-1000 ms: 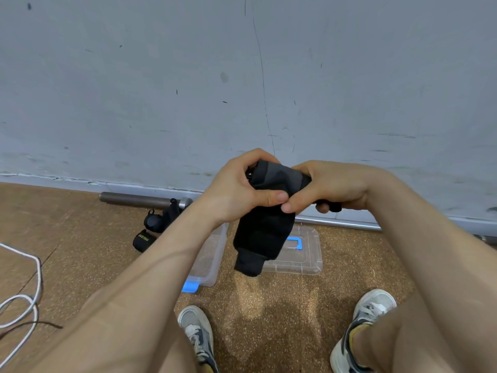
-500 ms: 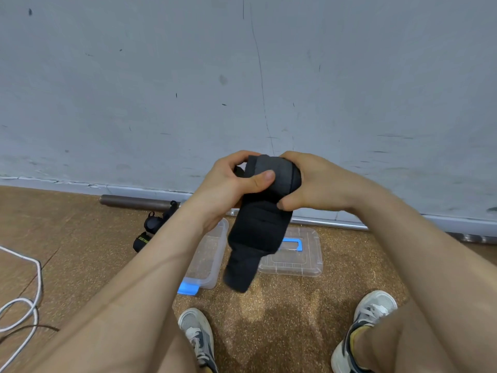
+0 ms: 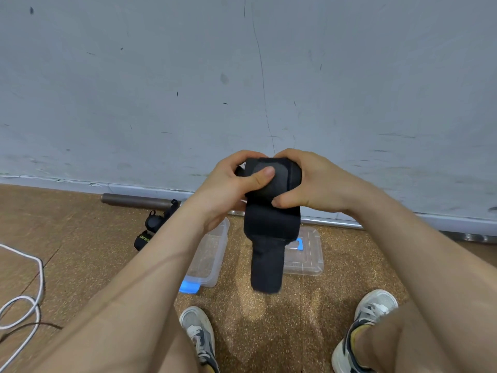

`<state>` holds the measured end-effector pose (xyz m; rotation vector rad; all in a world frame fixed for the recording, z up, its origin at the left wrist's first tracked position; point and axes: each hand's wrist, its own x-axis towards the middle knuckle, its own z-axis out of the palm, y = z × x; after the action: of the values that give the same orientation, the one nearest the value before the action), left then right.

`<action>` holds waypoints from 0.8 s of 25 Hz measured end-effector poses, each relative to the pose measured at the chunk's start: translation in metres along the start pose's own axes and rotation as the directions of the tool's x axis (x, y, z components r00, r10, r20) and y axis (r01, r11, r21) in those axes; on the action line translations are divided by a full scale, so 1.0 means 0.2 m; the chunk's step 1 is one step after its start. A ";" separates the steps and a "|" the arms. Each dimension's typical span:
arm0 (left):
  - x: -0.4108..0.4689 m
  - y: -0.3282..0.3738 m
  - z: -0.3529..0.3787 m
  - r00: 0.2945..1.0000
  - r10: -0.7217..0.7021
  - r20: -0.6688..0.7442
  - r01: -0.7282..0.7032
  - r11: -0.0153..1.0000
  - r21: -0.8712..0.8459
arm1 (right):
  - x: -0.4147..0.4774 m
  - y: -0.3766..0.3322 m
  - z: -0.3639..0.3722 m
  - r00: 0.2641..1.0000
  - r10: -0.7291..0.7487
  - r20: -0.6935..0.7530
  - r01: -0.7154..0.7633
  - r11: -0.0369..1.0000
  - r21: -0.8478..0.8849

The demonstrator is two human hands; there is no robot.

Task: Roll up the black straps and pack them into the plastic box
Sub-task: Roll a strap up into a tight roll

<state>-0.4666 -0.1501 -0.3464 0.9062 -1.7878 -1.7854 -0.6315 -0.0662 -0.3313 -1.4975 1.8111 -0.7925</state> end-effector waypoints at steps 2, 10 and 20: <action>0.00 0.00 0.00 0.997 0.066 -0.045 -0.066 0.998 -0.007 | -0.01 0.00 -0.01 0.996 0.056 0.075 -0.068 0.984 0.166; -0.02 0.01 -0.05 0.971 0.232 -0.051 -0.230 0.972 0.037 | 0.05 0.05 -0.04 0.996 0.090 0.002 -0.074 0.802 0.593; -0.08 -0.08 0.00 0.664 0.659 0.352 -0.431 -0.047 0.901 | 0.03 0.06 -0.06 0.986 0.099 0.133 -0.166 0.569 0.805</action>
<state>-0.4535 -0.1388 -0.3605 0.4412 -2.5376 0.1878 -0.6480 -0.0700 -0.3338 -0.7330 1.1695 -1.2501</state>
